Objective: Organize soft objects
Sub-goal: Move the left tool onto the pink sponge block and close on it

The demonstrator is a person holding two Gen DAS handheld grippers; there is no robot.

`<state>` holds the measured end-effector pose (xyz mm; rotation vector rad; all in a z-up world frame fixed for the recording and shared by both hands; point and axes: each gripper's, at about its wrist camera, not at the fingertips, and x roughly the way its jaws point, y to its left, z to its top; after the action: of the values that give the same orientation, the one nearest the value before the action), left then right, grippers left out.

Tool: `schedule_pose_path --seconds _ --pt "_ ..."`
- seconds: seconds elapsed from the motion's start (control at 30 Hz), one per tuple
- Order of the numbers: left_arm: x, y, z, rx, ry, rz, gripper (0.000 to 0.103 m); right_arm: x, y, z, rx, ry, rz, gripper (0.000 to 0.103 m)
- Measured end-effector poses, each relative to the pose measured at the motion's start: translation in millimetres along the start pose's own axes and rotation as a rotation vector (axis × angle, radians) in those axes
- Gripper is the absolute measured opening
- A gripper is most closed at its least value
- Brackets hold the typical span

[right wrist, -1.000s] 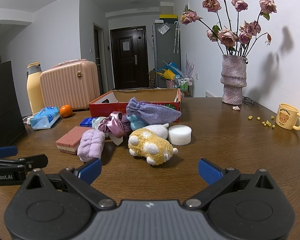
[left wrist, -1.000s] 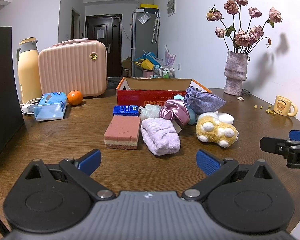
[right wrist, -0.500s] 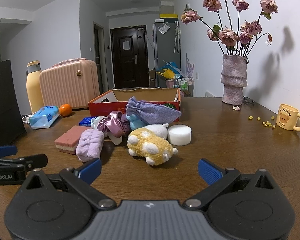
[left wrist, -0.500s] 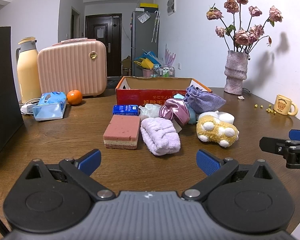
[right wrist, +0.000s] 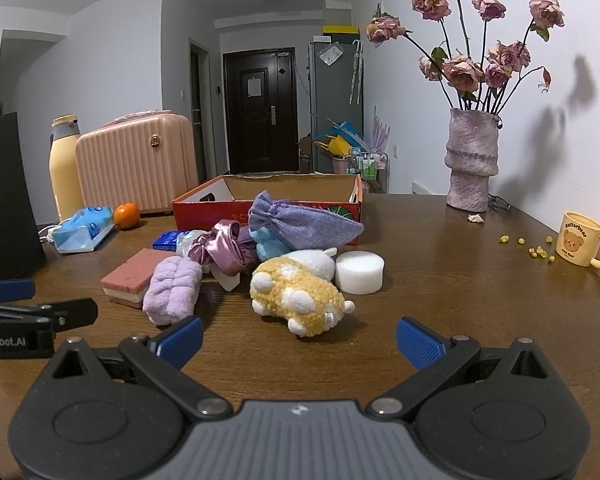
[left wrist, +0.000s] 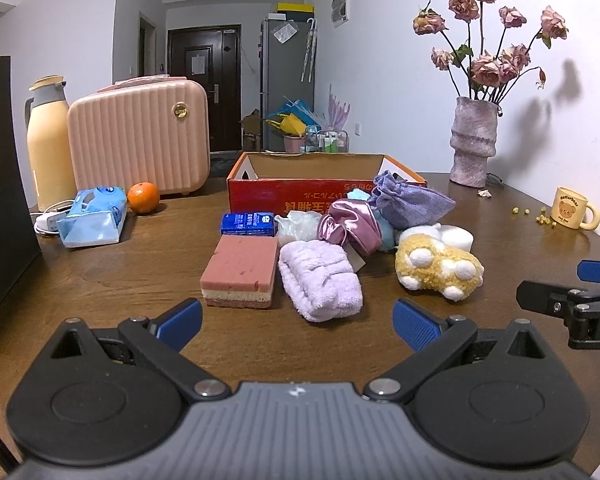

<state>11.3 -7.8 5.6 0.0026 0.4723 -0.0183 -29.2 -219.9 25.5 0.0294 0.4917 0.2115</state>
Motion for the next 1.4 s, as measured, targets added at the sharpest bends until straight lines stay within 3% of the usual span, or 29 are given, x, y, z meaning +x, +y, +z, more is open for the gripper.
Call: schedule_pose_path --seconds 0.77,1.4 --pt "57.3 24.2 24.5 0.065 0.030 0.077 0.103 43.3 3.3 5.9 -0.009 0.048 -0.017 0.103" --pt "147.9 51.9 32.5 0.066 0.182 0.093 0.103 71.0 15.3 10.0 -0.015 0.093 -0.074 0.103"
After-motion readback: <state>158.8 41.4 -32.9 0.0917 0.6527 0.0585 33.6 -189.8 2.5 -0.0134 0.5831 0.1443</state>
